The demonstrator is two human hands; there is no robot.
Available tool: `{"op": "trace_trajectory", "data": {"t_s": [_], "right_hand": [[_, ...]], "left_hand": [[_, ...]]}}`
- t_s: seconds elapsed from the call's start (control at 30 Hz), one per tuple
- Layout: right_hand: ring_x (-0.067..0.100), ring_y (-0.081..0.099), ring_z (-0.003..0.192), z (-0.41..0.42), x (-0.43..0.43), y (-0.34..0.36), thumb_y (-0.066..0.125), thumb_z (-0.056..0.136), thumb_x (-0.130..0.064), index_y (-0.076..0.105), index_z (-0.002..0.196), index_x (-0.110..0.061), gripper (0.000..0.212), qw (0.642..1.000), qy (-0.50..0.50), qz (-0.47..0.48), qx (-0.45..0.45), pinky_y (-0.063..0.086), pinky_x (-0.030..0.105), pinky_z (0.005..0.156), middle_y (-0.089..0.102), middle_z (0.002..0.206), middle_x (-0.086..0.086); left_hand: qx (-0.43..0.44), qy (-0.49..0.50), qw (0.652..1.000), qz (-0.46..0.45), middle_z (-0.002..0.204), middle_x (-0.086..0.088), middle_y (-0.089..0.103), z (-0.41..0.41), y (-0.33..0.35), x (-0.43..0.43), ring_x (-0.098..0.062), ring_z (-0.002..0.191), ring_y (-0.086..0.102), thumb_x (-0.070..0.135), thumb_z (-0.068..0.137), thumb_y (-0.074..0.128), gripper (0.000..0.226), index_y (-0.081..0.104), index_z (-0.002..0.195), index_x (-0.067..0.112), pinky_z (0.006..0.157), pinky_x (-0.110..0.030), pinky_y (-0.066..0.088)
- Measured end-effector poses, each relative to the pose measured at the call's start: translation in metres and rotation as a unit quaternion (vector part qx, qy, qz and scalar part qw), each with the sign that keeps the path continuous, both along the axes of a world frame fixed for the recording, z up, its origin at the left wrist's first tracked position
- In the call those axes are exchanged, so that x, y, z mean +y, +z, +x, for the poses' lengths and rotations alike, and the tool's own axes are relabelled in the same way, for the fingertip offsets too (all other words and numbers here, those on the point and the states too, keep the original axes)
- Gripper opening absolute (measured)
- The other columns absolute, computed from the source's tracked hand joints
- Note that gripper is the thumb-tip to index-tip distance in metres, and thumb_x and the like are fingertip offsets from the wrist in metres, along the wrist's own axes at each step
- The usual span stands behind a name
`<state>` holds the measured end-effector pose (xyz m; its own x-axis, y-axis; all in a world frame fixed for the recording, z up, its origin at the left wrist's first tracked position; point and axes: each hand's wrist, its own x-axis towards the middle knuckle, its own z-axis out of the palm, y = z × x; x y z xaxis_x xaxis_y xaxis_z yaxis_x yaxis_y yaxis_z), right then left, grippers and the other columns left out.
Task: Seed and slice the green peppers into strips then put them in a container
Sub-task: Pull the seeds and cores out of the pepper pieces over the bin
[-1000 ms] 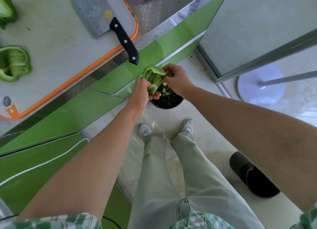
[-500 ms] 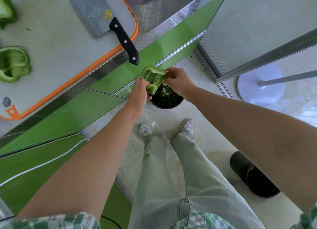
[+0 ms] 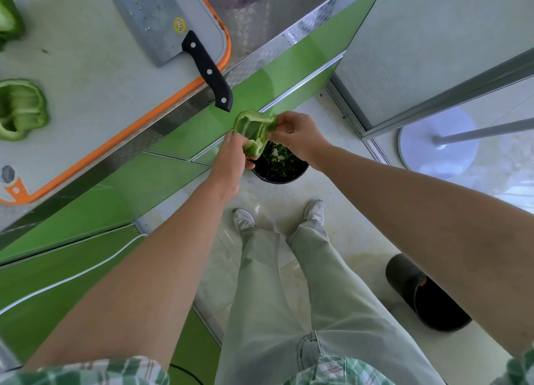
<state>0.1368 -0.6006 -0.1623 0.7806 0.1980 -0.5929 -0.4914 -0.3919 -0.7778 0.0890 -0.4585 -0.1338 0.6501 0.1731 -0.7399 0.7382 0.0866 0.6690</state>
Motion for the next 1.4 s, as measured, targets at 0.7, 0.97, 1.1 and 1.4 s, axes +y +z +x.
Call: {"op": "trace_trajectory", "data": {"t_s": [0.7, 0.97, 1.1, 1.4], "right_hand": [[0.001, 0.05, 0.049, 0.003, -0.008, -0.002, 0.054, 0.094, -0.032, 0.07, 0.081, -0.014, 0.028, 0.992, 0.056, -0.109, -0.023, 0.037, 0.01, 0.044, 0.067, 0.069, -0.009], [0.015, 0.054, 0.06, 0.002, -0.008, -0.006, 0.057, 0.093, -0.031, 0.074, 0.096, -0.011, 0.026, 0.983, 0.099, -0.153, -0.027, 0.046, 0.022, 0.057, 0.069, 0.077, 0.006], [0.0, 0.033, 0.036, 0.009, -0.004, 0.001, 0.062, 0.091, -0.029, 0.074, 0.086, -0.014, 0.021, 0.992, 0.039, -0.107, -0.049, 0.03, 0.011, 0.037, 0.072, 0.074, -0.005], [0.012, 0.066, 0.078, 0.003, 0.005, 0.003, 0.071, 0.083, -0.039, 0.073, 0.088, -0.007, 0.032, 0.993, 0.091, -0.069, 0.025, 0.051, 0.026, 0.077, 0.073, 0.082, 0.001]], "left_hand": [[-0.034, -0.023, 0.998, 0.042, 0.096, -0.003, 0.057, -0.001, -0.012, 0.001, -0.013, 0.078, 0.053, 0.005, 0.094, 0.041, 0.017, 0.05, 0.106, 0.012, 0.064, -0.025, 0.048], [-0.054, -0.013, 0.998, 0.028, 0.103, -0.004, 0.058, -0.005, -0.018, 0.005, -0.013, 0.082, 0.055, 0.002, 0.096, 0.045, 0.02, 0.051, 0.114, 0.009, 0.064, -0.021, 0.05], [-0.05, 0.007, 0.999, 0.017, 0.101, -0.007, 0.06, -0.005, -0.019, 0.006, -0.014, 0.078, 0.058, 0.007, 0.096, 0.051, 0.023, 0.053, 0.119, 0.003, 0.065, -0.021, 0.052], [-0.091, -0.012, 0.996, -0.017, 0.112, -0.003, 0.062, -0.008, -0.02, 0.004, -0.028, 0.106, 0.066, -0.001, 0.092, 0.06, 0.035, 0.049, 0.125, 0.006, 0.083, -0.028, 0.057]]}}
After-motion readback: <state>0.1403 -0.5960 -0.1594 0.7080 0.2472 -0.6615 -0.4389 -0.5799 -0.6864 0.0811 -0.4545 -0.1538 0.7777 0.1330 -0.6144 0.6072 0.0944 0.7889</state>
